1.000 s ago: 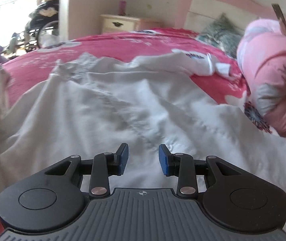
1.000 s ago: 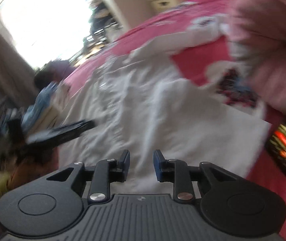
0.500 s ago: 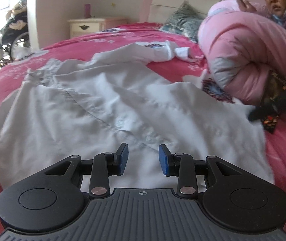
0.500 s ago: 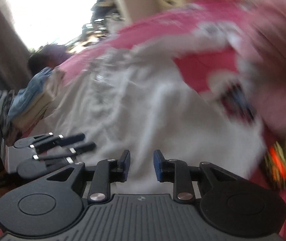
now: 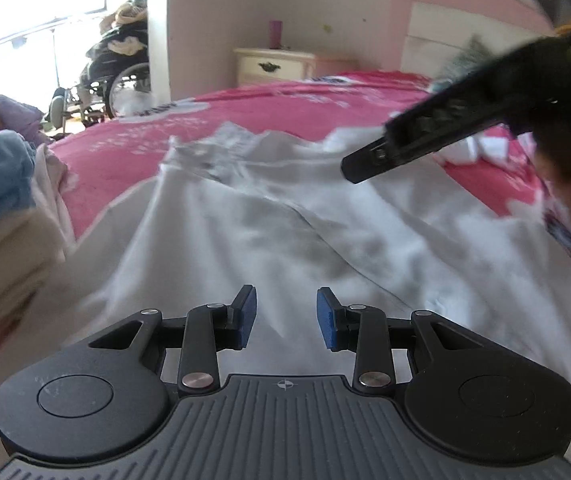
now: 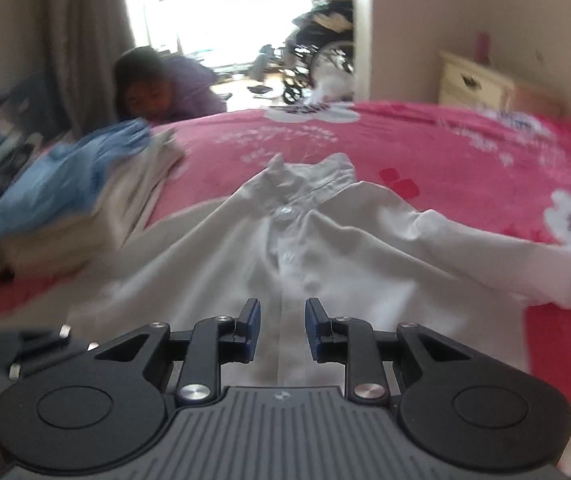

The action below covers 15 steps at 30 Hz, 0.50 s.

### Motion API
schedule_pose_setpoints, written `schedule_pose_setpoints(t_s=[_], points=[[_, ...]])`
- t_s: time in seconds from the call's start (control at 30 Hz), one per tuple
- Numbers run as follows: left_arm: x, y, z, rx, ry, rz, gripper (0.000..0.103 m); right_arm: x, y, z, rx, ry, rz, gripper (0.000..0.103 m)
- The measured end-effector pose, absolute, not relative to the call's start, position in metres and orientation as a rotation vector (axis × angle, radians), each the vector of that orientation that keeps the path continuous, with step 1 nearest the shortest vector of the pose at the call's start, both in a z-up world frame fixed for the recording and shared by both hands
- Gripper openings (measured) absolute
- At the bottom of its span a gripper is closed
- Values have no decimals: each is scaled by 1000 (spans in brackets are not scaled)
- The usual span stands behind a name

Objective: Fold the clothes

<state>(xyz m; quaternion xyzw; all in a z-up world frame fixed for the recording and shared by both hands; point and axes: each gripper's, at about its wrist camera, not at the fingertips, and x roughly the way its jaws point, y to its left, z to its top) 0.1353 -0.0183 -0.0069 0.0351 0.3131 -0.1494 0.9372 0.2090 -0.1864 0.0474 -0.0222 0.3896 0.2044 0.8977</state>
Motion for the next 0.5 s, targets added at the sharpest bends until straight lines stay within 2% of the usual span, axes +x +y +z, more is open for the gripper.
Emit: schedule_pose_setpoints(t_s=[0.27,0.37,0.5], points=[[201,-27,-21,175,606,-316,33,273,-160,28,-36,846,404,27],[216,-34,-27,196,622,-334,33,295,-148,25,-92,859,434,31],[223,-42,-37,226,620,-334,33,321,-125,13,-204,882,443,31]])
